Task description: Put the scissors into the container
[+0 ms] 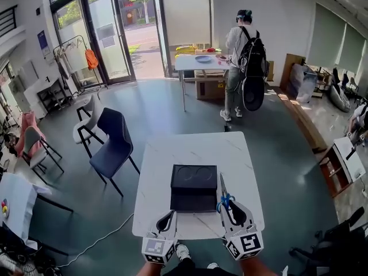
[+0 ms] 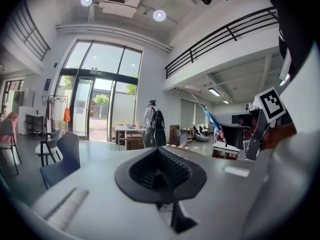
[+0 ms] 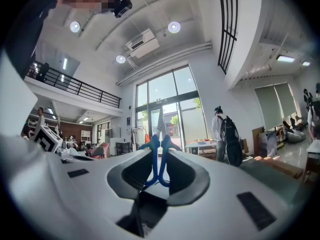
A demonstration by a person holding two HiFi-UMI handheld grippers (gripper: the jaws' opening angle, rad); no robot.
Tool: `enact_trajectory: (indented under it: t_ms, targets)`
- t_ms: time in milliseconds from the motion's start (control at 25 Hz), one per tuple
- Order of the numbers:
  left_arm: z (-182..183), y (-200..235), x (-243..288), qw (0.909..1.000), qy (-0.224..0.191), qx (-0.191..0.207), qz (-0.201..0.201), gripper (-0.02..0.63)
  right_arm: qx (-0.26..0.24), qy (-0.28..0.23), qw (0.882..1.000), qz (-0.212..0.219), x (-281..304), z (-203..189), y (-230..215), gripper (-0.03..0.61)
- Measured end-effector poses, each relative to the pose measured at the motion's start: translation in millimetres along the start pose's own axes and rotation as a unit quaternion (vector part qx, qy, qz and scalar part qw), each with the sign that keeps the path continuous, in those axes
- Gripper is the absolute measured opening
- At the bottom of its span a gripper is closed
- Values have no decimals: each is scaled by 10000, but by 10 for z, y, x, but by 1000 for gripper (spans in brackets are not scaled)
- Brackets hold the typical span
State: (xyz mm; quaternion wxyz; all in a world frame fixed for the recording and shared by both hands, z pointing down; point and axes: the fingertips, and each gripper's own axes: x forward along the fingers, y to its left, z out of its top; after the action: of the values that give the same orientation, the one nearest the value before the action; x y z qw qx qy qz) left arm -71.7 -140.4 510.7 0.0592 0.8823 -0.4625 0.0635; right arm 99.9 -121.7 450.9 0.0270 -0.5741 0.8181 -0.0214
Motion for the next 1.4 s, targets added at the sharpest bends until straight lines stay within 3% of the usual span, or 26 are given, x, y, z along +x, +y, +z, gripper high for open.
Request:
enact_trajectory:
  t_ms: [520, 880, 1400]
  targets:
    - [21, 554, 445, 9986, 3, 71, -530, 9, -82, 24, 9991, -409, 596, -64, 85, 92]
    - [46, 678, 624, 9968, -23, 6, -804, 9, -125, 234, 9959, -862, 582, -178, -18, 91]
    - [-145, 613, 804, 9979, 241, -121, -589, 9, -153, 598, 9966, -543, 655, -381, -226, 91]
